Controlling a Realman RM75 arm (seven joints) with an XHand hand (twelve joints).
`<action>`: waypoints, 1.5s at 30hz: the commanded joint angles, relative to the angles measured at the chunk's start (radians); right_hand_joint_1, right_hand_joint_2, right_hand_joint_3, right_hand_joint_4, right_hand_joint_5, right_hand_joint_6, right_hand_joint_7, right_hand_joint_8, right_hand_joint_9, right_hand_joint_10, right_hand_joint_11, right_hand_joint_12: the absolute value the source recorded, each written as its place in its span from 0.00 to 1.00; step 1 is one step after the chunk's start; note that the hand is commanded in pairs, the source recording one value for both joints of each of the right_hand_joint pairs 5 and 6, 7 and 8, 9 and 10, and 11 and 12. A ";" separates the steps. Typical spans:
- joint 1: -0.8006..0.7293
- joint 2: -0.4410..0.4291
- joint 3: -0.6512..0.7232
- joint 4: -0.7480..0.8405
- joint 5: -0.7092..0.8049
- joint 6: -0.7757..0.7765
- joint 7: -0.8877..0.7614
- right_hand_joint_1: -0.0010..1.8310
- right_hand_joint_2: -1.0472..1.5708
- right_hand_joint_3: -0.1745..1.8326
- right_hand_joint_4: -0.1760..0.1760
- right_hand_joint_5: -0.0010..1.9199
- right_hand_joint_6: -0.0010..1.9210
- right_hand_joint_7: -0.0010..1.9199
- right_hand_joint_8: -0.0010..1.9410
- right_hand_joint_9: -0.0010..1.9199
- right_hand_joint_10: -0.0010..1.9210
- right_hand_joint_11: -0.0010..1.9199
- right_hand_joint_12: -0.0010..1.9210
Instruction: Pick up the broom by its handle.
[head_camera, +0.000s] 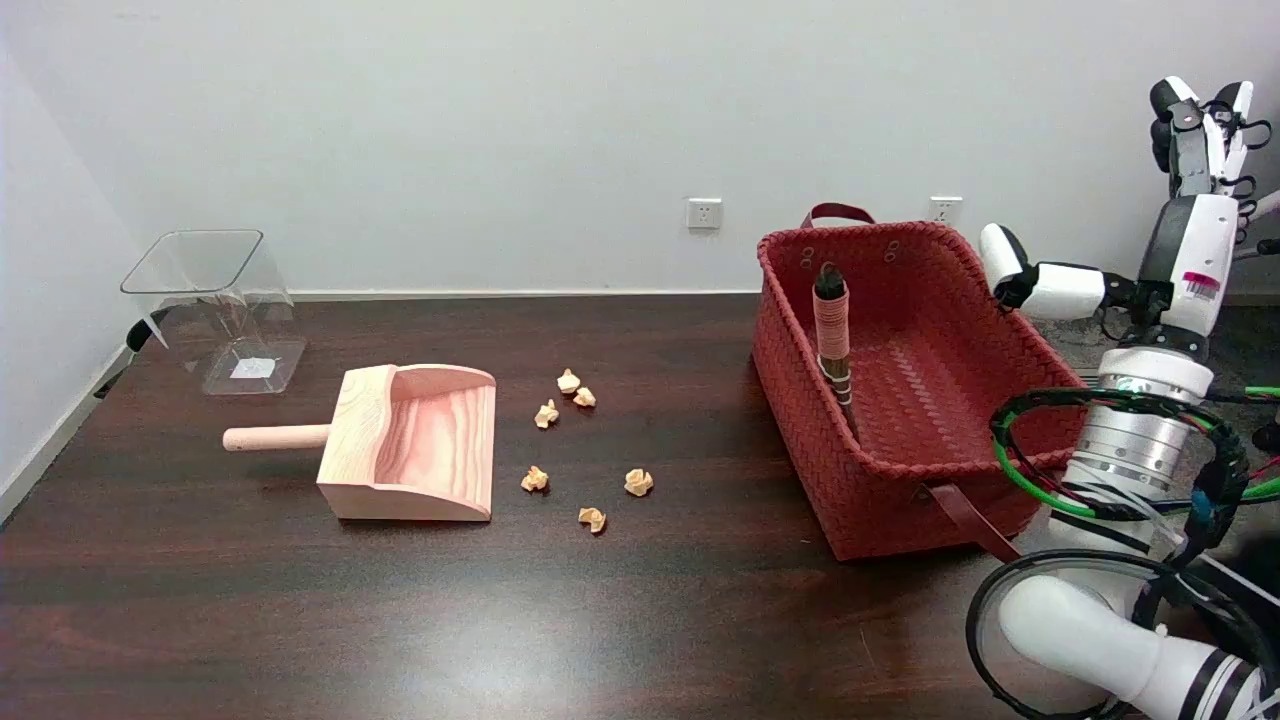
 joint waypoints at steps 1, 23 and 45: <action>-0.008 0.000 -0.006 -0.021 -0.003 0.002 0.003 0.58 0.35 0.70 0.50 0.16 0.16 0.00 0.00 0.16 0.16 0.16 0.16; -0.002 0.022 -0.081 -0.085 -0.041 -0.118 0.031 0.57 0.35 0.69 0.50 0.16 0.16 0.00 0.00 0.16 0.16 0.16 0.16; -0.327 0.011 -0.132 -0.332 -0.148 -0.182 0.035 0.57 0.20 0.64 0.50 0.00 0.00 0.01 0.01 0.00 0.00 0.00 0.00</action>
